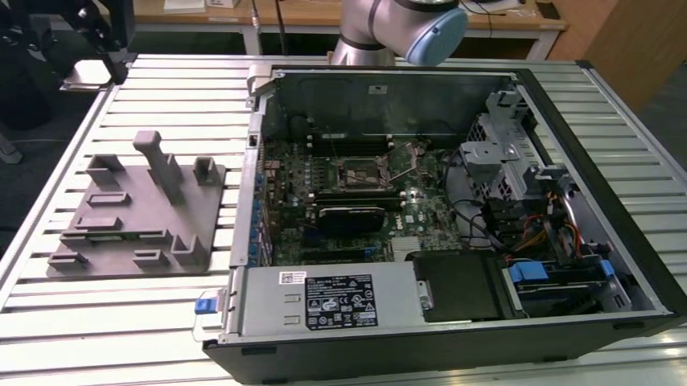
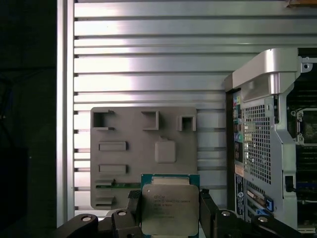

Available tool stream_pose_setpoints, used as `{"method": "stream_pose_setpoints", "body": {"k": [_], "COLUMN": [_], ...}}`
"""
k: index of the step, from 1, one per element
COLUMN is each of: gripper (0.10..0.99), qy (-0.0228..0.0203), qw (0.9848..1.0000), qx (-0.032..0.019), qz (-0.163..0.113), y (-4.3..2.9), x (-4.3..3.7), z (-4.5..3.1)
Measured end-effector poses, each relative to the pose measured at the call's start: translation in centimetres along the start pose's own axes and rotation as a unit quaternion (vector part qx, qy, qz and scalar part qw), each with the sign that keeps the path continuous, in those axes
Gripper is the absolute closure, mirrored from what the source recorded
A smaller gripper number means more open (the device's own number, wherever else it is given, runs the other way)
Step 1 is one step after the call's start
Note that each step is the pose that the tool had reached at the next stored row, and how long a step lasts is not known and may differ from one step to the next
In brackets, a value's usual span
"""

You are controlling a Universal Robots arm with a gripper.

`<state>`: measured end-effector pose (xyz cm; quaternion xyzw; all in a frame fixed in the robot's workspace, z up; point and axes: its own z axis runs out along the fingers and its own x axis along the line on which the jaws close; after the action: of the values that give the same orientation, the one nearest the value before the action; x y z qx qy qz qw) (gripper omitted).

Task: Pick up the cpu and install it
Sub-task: 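Pick up the cpu and move it towards the insertion slot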

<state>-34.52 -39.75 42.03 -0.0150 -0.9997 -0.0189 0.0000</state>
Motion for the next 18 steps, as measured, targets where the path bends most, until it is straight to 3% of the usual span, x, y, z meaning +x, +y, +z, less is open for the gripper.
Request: {"method": "stream_pose_setpoints", "body": {"k": [18], "gripper": [0.533], "qy": [0.0000], "qw": [1.0000], "qx": [0.0000], "qz": [0.000], "y": [0.19], "x": [-5.66], "z": [0.00]}}
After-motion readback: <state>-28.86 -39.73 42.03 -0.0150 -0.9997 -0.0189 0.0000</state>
